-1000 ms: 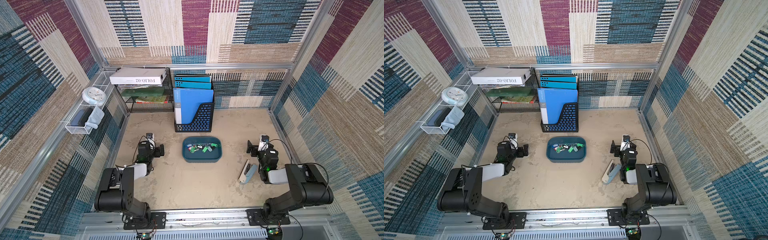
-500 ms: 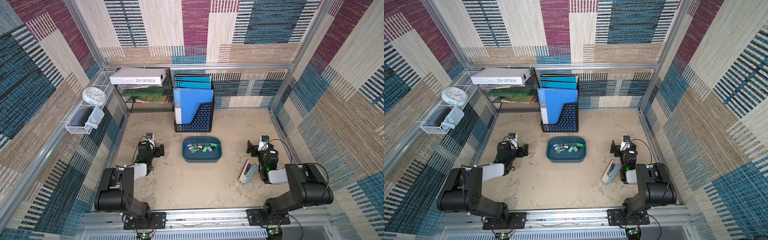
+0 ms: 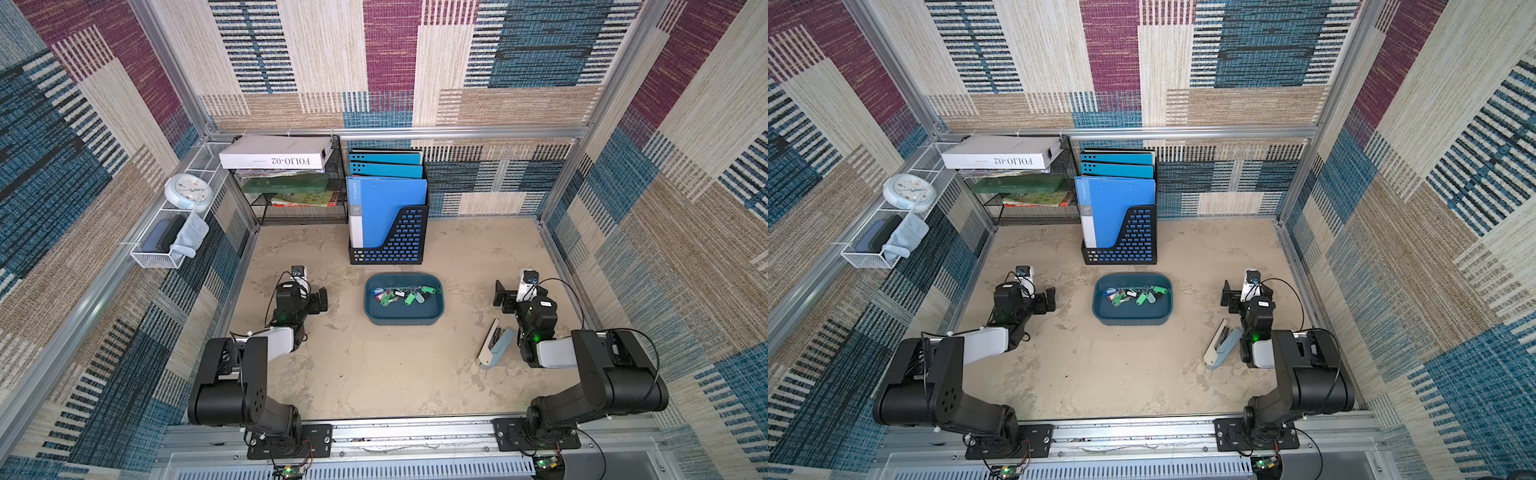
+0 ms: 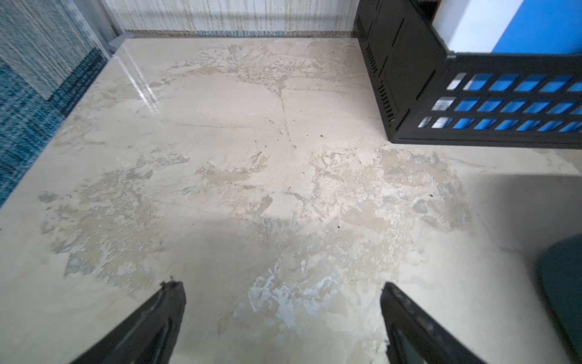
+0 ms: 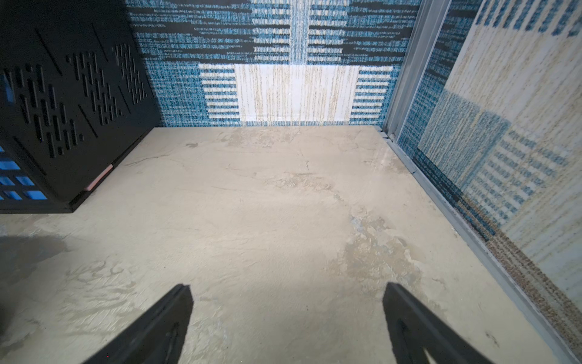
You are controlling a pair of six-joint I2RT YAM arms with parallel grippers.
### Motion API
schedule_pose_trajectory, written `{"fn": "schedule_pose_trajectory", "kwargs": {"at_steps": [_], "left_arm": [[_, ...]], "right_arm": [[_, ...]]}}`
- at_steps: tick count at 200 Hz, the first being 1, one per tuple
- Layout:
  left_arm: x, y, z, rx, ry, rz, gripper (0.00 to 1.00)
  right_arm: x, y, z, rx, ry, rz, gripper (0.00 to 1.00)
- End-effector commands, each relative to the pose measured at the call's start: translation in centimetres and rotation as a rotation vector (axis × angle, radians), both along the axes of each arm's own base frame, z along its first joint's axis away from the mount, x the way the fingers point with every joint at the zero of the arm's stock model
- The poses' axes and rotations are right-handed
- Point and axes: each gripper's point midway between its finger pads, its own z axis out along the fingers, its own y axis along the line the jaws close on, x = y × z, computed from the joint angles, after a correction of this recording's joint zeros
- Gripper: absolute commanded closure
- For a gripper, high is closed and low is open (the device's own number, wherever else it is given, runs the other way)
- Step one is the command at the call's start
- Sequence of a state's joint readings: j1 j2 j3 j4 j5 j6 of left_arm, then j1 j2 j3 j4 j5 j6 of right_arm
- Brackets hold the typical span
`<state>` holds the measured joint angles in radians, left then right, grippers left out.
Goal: Take the keys out of the storage box
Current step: Pick up the key from the storage box.
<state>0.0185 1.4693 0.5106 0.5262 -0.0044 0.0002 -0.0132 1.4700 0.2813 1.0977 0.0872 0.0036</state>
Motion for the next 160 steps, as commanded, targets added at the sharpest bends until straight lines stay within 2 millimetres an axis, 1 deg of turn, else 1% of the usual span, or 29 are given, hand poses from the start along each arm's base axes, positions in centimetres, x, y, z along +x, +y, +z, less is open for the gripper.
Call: {"fn": "schedule_pose_trajectory", "kwargs": {"at_steps": [1,21,31,39,45,47,52,55,56,63,67,70,77,84,95,102,108,111,115,119,131,136,144,160], "left_arm": [[-0.2,0.8,2.2,0.015,-0.014,0.057,0.0],[-0.9,0.6,4.2,-0.001,-0.025,0.066,0.0],[-1.2,0.4,5.0,-0.044,-0.024,0.075,0.0],[-1.3,-0.4,5.7,-0.08,-0.029,0.036,0.0],[-1.5,-1.4,6.1,-0.099,-0.027,-0.019,0.0],[-1.5,-1.7,6.3,-0.104,-0.025,-0.034,0.0],[-1.7,-2.3,6.7,-0.12,-0.017,-0.063,0.0],[-1.8,-2.5,6.9,-0.13,-0.01,-0.073,0.0],[-1.8,-2.6,7.0,-0.134,-0.009,-0.076,0.0],[-2.2,-2.7,7.4,-0.168,0.021,-0.066,0.0],[-2.5,-2.6,7.5,-0.18,0.05,-0.045,0.0],[-2.6,-2.4,7.7,-0.189,0.06,-0.03,0.0],[-2.9,-2.4,8.0,-0.202,0.086,-0.016,0.0],[-3.0,-2.4,8.2,-0.218,0.093,-0.005,0.0],[-3.6,-1.5,8.2,-0.284,0.102,0.103,0.0],[-4.3,0.0,8.0,-0.335,0.106,0.238,0.0],[-5.4,1.9,7.7,-0.385,0.113,0.412,0.0],[-6.3,2.7,7.3,-0.42,0.127,0.509,0.01],[-7.0,3.4,7.1,-0.443,0.127,0.58,0.01],[-7.2,3.3,7.2,-0.445,0.132,0.562,0.01],[-6.7,1.9,8.0,-0.402,0.124,0.422,0.01],[-6.9,2.0,8.0,-0.395,0.126,0.423,0.01],[-7.3,2.1,7.9,-0.382,0.141,0.428,0.01],[-7.3,1.5,7.6,-0.347,0.173,0.383,0.01]], "right_arm": [[0.6,0.0,1.5,-0.007,0.019,-0.001,0.01],[0.7,0.9,3.6,-0.004,0.004,0.049,0.01],[0.3,0.8,5.0,0.045,-0.032,0.039,0.01],[-0.1,0.5,5.7,0.119,-0.05,0.006,0.01],[-0.5,-0.4,5.9,0.205,-0.044,-0.058,0.01],[-0.7,-0.7,5.6,0.234,-0.029,-0.084,0.01],[-1.0,-1.9,5.6,0.33,-0.011,-0.18,0.01],[-1.4,-2.6,4.9,0.392,0.011,-0.242,0.01],[-1.5,-2.9,5.1,0.408,0.009,-0.267,0.01],[-3.1,-5.3,3.9,0.521,0.031,-0.465,0.01],[-3.6,-5.9,3.6,0.569,0.034,-0.525,0.01],[-3.7,-6.0,3.6,0.588,0.036,-0.53,0.01],[-3.0,-4.8,4.4,0.572,0.044,-0.419,0.01],[-2.2,-2.8,5.5,0.537,0.047,-0.265,0.01],[-1.7,-0.6,6.4,0.536,0.074,-0.132,0.01],[-1.5,0.8,7.2,0.52,0.089,-0.043,0.01],[-1.4,1.8,7.5,0.518,0.11,0.006,0.01],[-1.3,2.3,7.7,0.516,0.121,0.025,0.01],[-1.2,2.9,8.0,0.508,0.131,0.054,0.01],[-1.3,3.8,7.7,0.494,0.16,0.086,0.01],[-1.5,6.2,7.9,0.437,0.204,0.168,0.01],[-1.7,7.2,8.0,0.416,0.217,0.191,0.01],[-2.0,9.4,8.1,0.385,0.234,0.254,0.01],[-2.7,13.7,8.0,0.346,0.277,0.356,0.01]]}}
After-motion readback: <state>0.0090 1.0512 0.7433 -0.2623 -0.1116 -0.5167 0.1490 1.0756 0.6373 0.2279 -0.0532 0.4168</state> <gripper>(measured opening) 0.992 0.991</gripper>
